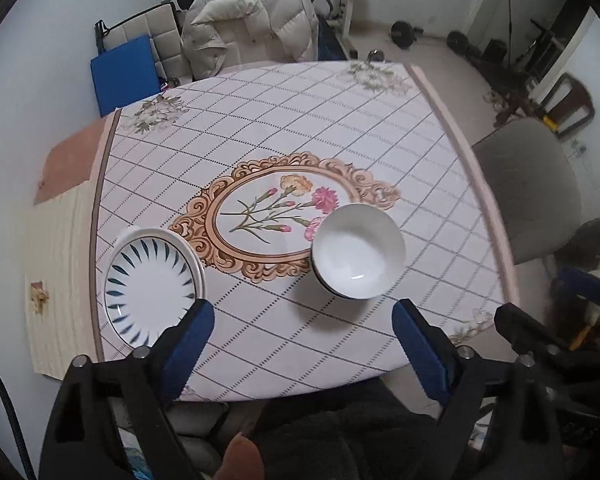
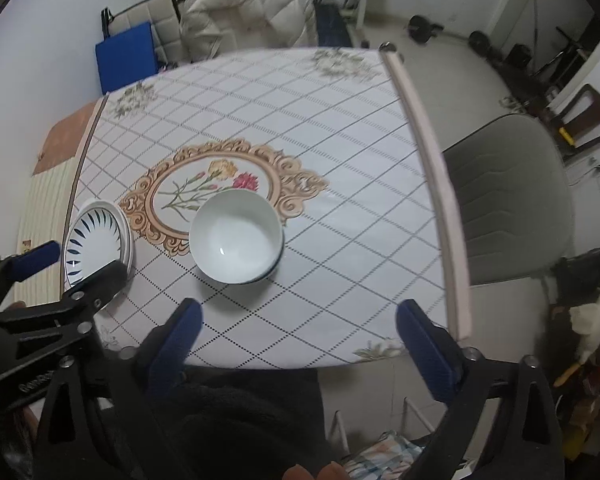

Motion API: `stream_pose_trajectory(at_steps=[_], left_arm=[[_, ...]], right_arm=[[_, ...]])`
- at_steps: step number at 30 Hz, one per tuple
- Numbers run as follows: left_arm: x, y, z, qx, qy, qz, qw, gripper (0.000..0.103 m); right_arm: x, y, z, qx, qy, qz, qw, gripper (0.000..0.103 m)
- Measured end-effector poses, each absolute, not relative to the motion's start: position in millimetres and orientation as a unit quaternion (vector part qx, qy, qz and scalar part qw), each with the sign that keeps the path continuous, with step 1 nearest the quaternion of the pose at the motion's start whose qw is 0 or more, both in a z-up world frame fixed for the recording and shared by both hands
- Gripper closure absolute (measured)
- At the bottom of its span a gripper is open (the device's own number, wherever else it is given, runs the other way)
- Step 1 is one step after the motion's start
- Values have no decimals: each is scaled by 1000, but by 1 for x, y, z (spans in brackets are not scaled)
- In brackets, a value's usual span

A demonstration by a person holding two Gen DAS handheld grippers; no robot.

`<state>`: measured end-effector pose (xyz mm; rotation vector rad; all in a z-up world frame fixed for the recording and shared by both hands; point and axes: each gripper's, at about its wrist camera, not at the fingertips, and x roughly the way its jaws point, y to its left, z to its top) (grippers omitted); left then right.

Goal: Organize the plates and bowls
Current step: 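Grasp the stacked bowls by the rim with both tools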

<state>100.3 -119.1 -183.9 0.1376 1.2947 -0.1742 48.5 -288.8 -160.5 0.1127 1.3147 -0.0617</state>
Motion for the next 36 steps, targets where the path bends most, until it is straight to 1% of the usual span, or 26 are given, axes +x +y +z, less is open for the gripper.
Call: stream_pose_trajectory(at_steps=[9, 12, 17, 18, 19, 21, 23, 26, 30, 31, 34, 36], left_arm=[[72, -116, -141, 61, 555, -79, 826, 10], [66, -113, -132, 60, 547, -77, 831, 7], [65, -109, -129, 53, 548, -77, 831, 7], [68, -108, -130, 50, 549, -78, 830, 5], [71, -109, -132, 51, 551, -74, 830, 1], [80, -109, -138, 55, 554, -71, 828, 1], [92, -110, -149, 65, 560, -61, 824, 1], [119, -110, -178, 57, 580, -51, 811, 1], [162, -107, -234, 15, 628, -55, 776, 1], [176, -109, -257, 3, 653, -60, 755, 1], [198, -111, -303, -37, 697, -80, 711, 1], [207, -113, -323, -54, 714, -99, 691, 1]], right_arm=[[12, -281, -111, 60, 573, -36, 817, 0], [4, -279, -103, 65, 566, -35, 821, 0], [2, -279, -100, 75, 567, -34, 820, 0], [3, -280, -101, 79, 567, -32, 819, 0], [6, -281, -103, 80, 566, -32, 820, 0], [14, -285, -111, 80, 561, -30, 823, 0], [28, -291, -125, 83, 564, -28, 821, 0], [59, -301, -162, 95, 581, -18, 808, 0], [102, -315, -228, 135, 610, 15, 781, 0], [114, -317, -249, 146, 625, 27, 767, 0], [142, -322, -306, 169, 665, 47, 726, 0], [154, -323, -337, 192, 685, 64, 699, 0]])
